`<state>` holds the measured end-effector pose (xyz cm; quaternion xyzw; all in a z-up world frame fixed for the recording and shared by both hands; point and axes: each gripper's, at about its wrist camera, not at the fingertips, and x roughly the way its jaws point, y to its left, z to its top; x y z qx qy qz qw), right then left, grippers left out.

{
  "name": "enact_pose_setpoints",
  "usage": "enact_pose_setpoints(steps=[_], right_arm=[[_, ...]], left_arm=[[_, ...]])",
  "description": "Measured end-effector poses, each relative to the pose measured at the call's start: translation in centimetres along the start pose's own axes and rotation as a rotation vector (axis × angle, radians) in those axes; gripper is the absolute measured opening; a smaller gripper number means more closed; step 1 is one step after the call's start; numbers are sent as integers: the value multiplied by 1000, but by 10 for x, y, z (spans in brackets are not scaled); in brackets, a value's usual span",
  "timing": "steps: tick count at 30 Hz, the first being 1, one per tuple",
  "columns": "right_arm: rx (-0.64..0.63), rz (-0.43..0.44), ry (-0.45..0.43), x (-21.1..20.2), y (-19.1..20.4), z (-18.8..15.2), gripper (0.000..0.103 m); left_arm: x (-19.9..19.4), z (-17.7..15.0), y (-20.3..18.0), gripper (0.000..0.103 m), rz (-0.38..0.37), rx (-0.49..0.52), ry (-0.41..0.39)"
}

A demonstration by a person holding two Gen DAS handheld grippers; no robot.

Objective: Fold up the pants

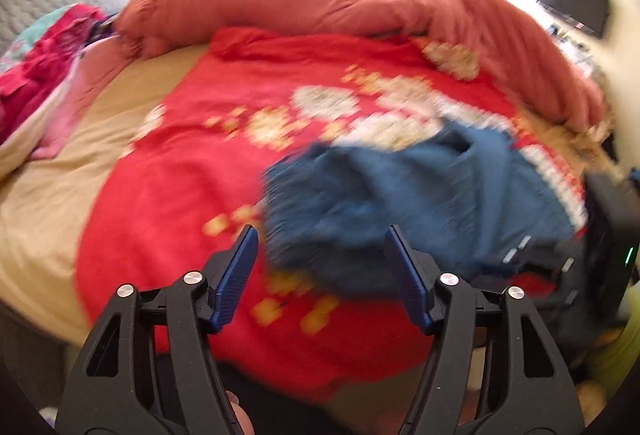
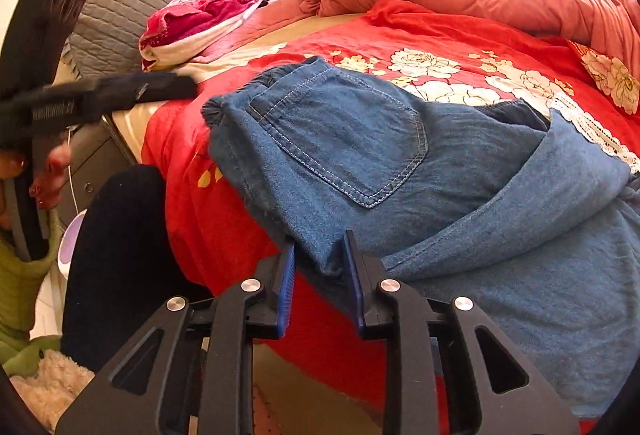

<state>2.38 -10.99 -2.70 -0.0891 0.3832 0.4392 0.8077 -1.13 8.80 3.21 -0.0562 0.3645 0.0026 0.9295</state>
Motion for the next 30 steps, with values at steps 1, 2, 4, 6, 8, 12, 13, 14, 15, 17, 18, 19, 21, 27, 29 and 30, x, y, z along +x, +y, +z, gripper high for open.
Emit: enact_pose_setpoints(steps=[1,2,4,6,8,12,13,14,15,17,18,19,21,27,29,30], right_arm=[[6,5,-2,-2,0,0,24],[13,33,-4,-6,0,-1,24],[29,70,-4,-12,1,-2,24],[23,71,-13,-25,6,-3,24],[44,78,-53,-42,4,-3,26],[56,-20,-111,-55,-4,7,32],[73,-40,-112,-52,-9,12,32],[89,-55,-107,-49,-12,15,32],[103,-74,-102,-44,-17,19,32],[120,-91,-83,-31,-25,24,32],[128,-100,-61,-22,-30,26,32],[138,-112,-32,-14,-34,26,32],[175,-157,61,10,-45,22,32],[228,-104,12,4,-56,14,32],[245,-76,-52,-18,-57,14,35],[250,-83,-77,-30,-60,13,38]], left_arm=[[7,7,-11,50,-29,9,-19],[13,9,-17,45,-38,18,-16],[36,8,-32,37,-47,67,37],[58,-1,-35,31,24,106,92],[77,-18,-31,31,70,123,131],[76,-25,-26,31,48,115,119],[76,-24,-24,31,38,106,120],[76,-25,-22,31,28,98,119],[75,-26,-21,31,24,95,116],[74,-27,-22,31,32,105,110],[74,-28,-24,31,40,114,107],[74,-28,-26,31,46,121,104],[74,-28,-26,31,42,121,102],[75,-29,-25,31,37,115,85],[69,-29,-29,31,51,125,61],[63,-28,-30,32,54,126,46]])
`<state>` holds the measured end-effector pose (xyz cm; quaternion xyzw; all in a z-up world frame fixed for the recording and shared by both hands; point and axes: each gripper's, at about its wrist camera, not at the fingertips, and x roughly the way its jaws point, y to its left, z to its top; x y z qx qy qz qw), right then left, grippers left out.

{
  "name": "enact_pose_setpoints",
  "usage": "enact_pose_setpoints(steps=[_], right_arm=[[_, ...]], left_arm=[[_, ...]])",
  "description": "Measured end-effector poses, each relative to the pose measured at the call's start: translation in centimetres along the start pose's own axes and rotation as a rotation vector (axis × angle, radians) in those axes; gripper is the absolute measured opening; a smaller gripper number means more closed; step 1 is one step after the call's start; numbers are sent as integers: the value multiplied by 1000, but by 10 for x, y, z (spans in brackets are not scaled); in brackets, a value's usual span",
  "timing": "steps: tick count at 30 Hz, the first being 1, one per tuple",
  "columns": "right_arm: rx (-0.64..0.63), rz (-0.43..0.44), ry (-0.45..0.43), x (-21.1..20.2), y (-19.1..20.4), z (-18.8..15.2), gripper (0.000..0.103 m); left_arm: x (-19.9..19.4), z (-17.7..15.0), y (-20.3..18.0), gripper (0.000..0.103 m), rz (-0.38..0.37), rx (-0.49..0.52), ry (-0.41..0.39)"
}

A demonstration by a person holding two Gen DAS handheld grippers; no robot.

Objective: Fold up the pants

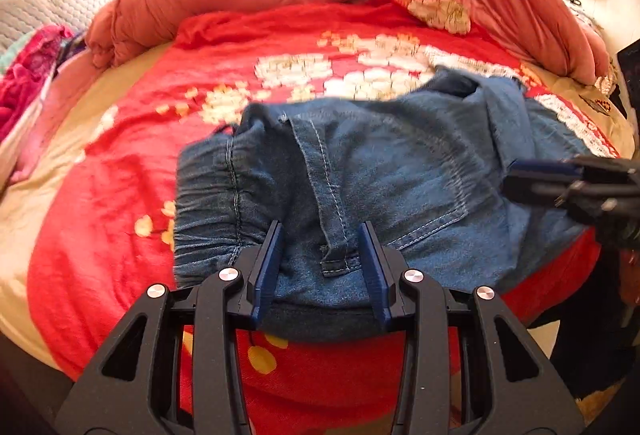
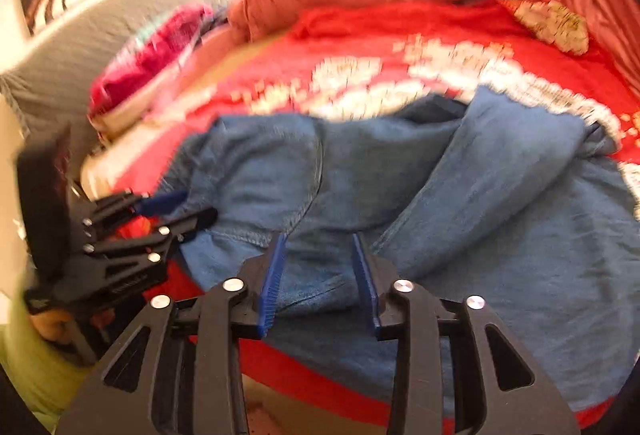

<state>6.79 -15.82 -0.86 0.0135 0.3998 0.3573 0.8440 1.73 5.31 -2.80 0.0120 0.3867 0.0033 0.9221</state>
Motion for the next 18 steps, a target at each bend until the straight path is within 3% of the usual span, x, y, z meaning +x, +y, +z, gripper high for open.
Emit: enact_pose_setpoints(steps=[4,9,13,18], right_arm=[[64,-26,-66,-33,-22,3,43],[136,-75,-114,-60,-49,-1,49],[146,-108,-144,-72,-58,-2,53],[166,-138,-169,-82,-68,-4,59]], left_arm=[[-25,1,4,49,-64,-67,-28],[-52,6,-9,51,-95,-53,-70],[-54,17,-39,55,-197,-7,-68],[-25,31,-79,54,-335,43,2]])
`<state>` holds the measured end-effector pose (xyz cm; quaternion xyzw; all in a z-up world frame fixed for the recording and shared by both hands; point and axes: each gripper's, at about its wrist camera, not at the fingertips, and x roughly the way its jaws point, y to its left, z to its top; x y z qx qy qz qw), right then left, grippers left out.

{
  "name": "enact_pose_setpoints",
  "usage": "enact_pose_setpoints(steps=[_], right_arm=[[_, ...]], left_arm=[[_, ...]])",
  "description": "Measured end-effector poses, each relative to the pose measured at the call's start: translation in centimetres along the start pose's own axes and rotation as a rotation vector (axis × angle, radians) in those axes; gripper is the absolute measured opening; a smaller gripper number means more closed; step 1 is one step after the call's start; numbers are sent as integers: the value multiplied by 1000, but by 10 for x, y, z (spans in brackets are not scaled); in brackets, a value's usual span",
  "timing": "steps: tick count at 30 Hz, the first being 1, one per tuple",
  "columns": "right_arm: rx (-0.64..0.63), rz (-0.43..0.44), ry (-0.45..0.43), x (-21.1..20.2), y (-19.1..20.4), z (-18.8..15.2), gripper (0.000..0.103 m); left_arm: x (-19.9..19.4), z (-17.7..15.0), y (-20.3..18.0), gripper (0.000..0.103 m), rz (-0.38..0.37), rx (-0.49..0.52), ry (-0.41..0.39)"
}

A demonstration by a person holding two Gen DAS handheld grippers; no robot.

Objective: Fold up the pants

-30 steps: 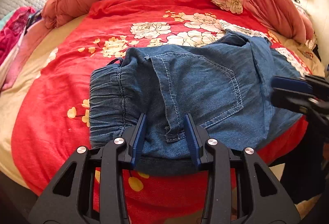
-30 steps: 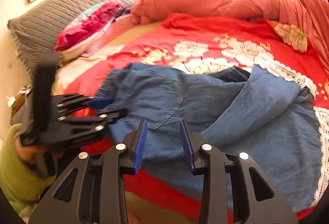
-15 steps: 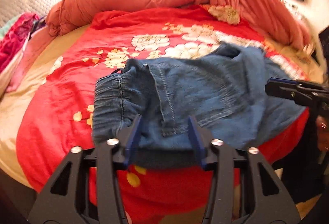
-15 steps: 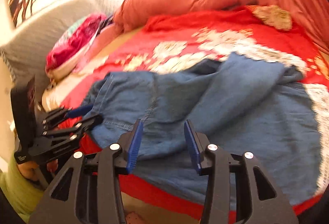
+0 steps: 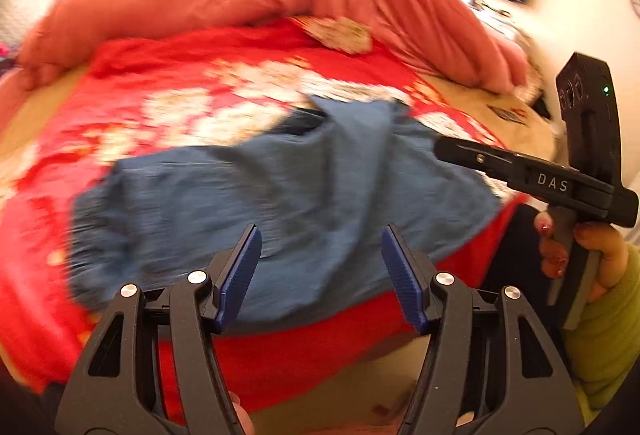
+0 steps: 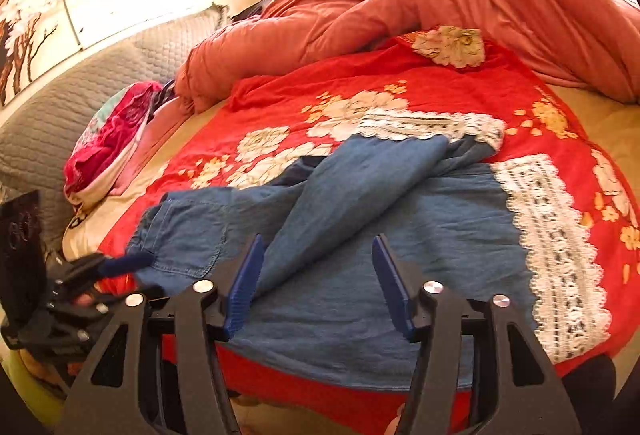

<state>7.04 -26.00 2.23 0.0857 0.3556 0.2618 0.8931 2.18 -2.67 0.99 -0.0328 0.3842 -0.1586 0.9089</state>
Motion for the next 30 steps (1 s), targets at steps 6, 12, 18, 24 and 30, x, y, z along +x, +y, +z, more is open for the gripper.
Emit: enact_pose_setpoints(steps=[6,12,18,24,30], right_arm=[[27,-48,-18,-5,-19,5,59],[-7,-93,-4,7,-26,22,59],[-78,-139,65,54,-29,57,59],[-130,-194,173,135,-27,95,59],[-195,-307,265,211,-17,123,59]], left_arm=[[65,25,-7,39,-96,-16,106],[107,44,4,38,-101,-76,155],[114,35,12,8,-301,-143,103],[104,34,2,4,-351,-88,53],[101,29,-3,4,-320,-62,53]])
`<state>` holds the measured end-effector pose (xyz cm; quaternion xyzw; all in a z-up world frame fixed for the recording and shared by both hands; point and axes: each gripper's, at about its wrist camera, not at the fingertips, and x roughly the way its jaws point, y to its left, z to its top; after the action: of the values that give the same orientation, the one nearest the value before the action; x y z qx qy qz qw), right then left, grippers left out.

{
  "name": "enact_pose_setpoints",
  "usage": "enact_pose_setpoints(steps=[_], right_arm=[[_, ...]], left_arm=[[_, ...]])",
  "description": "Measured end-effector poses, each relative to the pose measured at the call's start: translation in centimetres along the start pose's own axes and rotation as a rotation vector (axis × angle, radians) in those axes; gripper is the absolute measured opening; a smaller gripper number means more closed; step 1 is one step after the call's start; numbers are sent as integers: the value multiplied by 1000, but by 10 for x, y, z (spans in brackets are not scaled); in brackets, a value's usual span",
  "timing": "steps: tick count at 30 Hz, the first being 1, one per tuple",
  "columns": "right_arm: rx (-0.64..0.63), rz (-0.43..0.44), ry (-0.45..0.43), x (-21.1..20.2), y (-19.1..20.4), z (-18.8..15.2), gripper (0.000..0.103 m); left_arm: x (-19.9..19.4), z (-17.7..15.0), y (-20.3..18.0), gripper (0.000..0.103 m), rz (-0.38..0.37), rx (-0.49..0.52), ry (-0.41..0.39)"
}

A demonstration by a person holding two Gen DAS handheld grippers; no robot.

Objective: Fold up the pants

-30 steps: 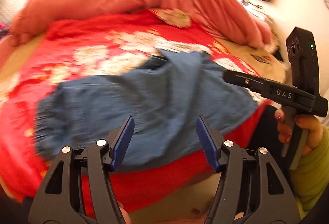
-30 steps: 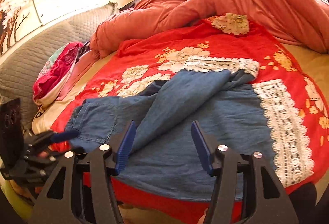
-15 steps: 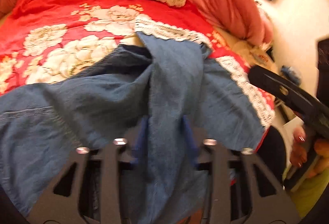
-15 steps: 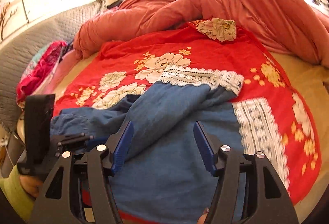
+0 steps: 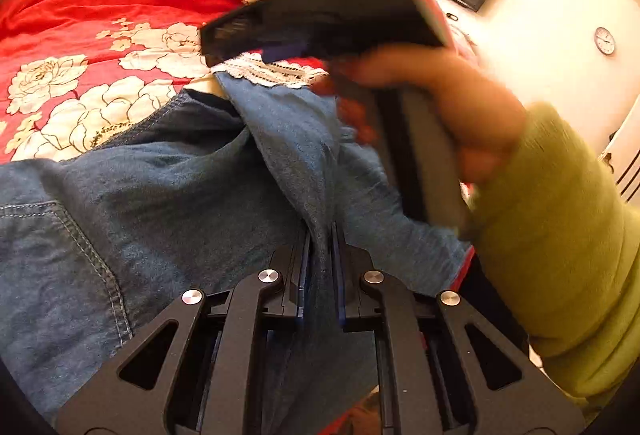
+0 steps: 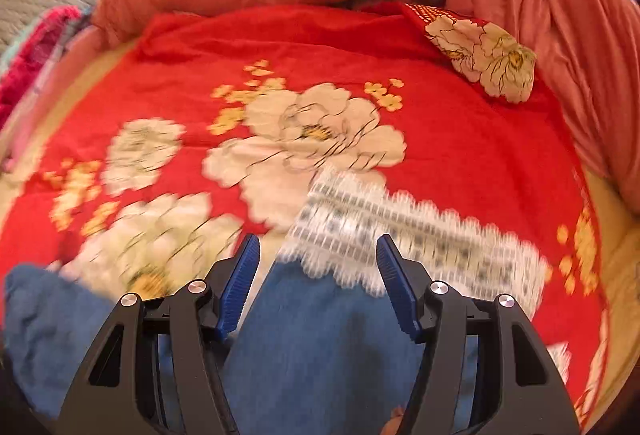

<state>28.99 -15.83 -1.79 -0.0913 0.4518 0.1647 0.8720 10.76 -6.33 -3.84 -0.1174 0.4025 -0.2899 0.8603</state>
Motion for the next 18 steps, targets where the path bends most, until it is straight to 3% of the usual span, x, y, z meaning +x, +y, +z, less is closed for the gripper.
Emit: enact_pose_setpoints(steps=[6,9,12,18], right_arm=[[-65,-104,58,37,17,17,57],[-96,-152,74,48,17,17,32],[-58,-140,67,49,6,15,9],[118,-28,-53,0,-40,6,8]], left_arm=[[-1,1,-1,4,15,4,-2],[-2,1,-5,4,30,12,3],[-1,0,-5,4,44,8,9],[-1,3,-4,4,65,11,7]])
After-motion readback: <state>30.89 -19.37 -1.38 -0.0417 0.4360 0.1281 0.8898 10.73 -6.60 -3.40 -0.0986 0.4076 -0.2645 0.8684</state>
